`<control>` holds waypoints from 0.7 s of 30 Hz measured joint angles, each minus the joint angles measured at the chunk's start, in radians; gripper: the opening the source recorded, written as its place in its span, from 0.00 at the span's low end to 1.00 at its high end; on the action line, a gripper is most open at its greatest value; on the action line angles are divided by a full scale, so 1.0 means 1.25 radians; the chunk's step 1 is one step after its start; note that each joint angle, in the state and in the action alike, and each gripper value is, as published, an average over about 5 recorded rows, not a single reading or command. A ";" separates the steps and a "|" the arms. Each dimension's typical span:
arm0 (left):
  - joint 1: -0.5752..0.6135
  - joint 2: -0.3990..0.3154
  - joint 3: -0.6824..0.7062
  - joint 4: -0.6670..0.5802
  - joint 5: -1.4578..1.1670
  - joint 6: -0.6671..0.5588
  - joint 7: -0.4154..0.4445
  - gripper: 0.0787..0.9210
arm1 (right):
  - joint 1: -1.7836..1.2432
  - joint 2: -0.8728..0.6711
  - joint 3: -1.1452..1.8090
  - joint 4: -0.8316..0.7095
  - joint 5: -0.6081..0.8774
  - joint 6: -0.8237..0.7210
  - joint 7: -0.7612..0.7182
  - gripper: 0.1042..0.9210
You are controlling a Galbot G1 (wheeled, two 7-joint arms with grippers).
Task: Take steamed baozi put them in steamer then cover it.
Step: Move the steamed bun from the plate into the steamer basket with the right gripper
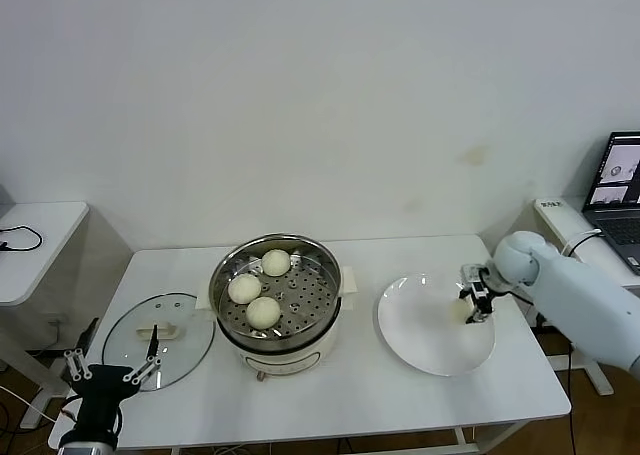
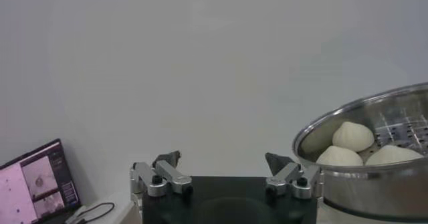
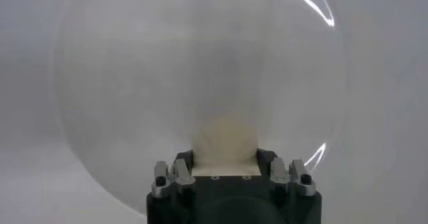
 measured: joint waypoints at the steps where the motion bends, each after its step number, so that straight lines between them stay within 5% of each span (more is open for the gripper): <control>1: -0.002 0.001 0.002 0.001 0.000 0.000 0.000 0.88 | 0.014 -0.004 -0.009 0.006 0.009 -0.003 -0.002 0.60; 21: -0.026 0.012 0.013 0.019 -0.008 0.004 -0.001 0.88 | 0.420 0.083 -0.277 0.151 0.300 -0.117 0.036 0.63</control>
